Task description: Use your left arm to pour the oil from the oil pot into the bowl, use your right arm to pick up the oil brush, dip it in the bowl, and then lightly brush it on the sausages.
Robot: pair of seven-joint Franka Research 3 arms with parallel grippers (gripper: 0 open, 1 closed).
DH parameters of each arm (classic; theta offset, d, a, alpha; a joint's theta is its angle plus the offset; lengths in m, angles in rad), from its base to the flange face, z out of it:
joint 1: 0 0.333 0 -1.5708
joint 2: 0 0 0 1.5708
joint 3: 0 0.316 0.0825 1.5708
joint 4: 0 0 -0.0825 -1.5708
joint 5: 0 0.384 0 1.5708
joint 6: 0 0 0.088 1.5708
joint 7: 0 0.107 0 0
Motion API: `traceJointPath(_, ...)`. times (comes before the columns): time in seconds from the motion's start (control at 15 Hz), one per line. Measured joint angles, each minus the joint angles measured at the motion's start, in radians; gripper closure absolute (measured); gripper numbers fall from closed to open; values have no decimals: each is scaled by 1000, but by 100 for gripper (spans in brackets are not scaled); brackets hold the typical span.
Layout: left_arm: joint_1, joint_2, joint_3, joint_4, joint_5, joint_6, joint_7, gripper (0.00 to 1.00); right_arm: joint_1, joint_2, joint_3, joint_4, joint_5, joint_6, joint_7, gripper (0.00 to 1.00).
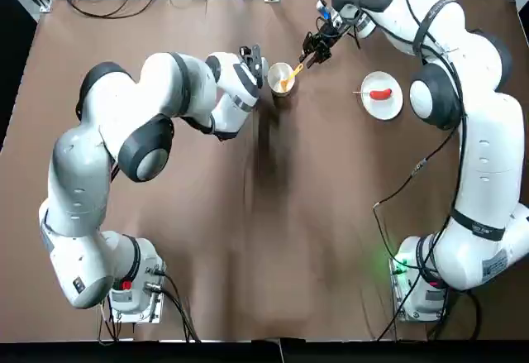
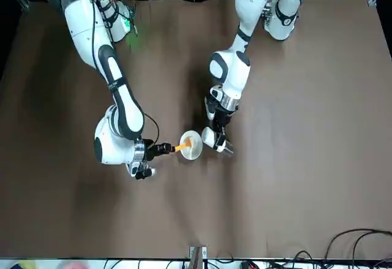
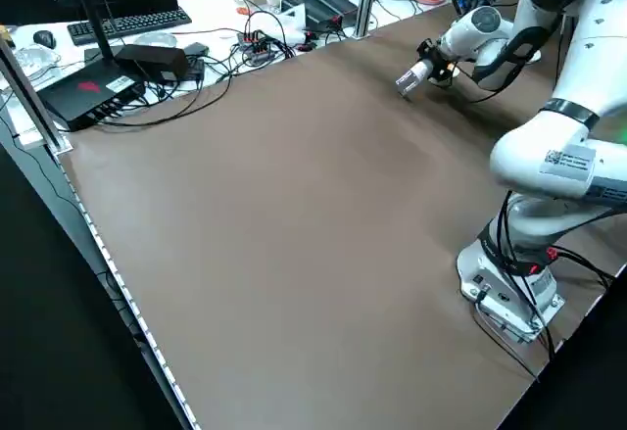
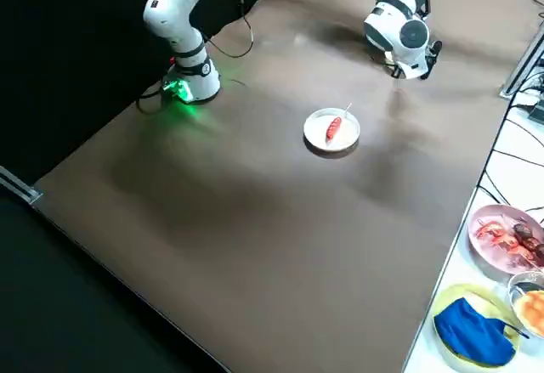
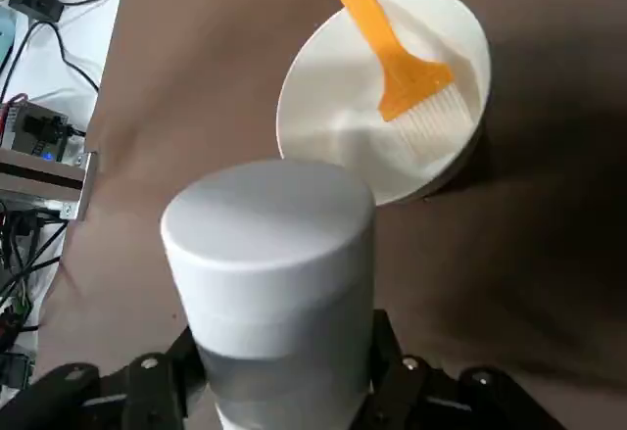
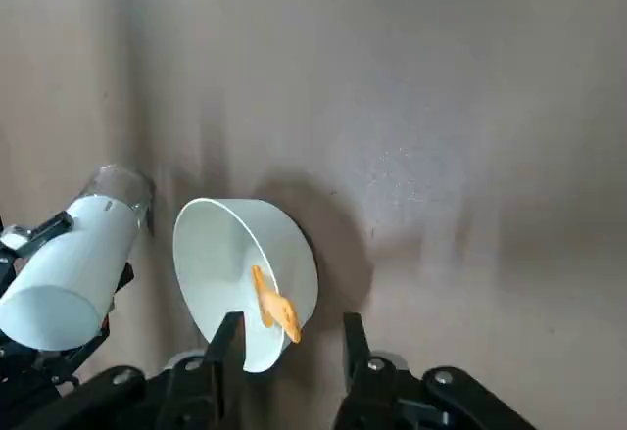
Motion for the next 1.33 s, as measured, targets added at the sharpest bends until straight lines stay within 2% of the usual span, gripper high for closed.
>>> traceJointPath(0.33, -78, 24, 63, 3, 0, 7, 1, 34, 1, 22, 1, 26, 1, 10, -15, 57)
traceJointPath(1.07, -89, 39, 65, 17, -10, 27, -4, 34, 2, 37, 12, 45, 1, 10, -84, 59)
traceJointPath(1.33, -89, 40, 65, 32, -61, 32, -6, 34, 3, 41, 14, 45, 1, 10, -96, 66)
